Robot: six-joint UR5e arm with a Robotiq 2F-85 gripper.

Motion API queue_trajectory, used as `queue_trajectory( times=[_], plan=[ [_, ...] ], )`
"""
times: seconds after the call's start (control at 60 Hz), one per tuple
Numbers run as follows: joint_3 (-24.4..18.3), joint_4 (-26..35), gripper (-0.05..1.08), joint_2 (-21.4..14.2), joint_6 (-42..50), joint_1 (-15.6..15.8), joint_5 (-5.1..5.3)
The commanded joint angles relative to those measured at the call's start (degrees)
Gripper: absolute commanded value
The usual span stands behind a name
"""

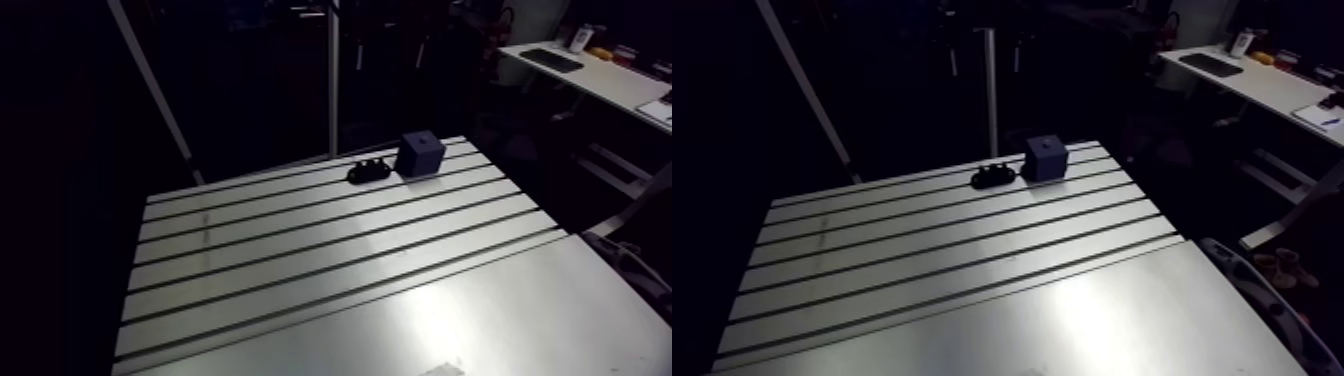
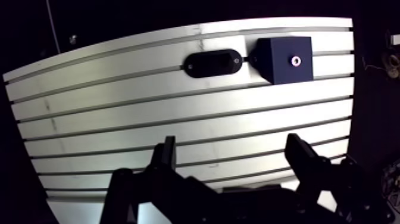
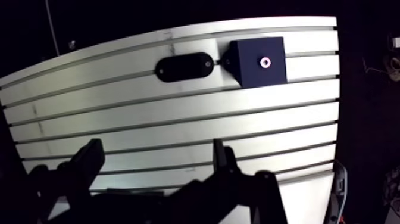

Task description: Pick up the M10 bolt and insert it into the hole until fully seated.

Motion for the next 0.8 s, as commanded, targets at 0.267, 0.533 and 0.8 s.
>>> queue_trajectory(
  times=[0.267,0.533,0.8],
  plan=[
    [3.0,9.3,0.01,-15.8,-2.9,7.6,1.29],
    [2.7,11.8,0.01,-16.4,1.7,10.1,1.29],
    [3.2,14.0,0.01,-16.1,4.8,11.6,0.96]
  ],
)
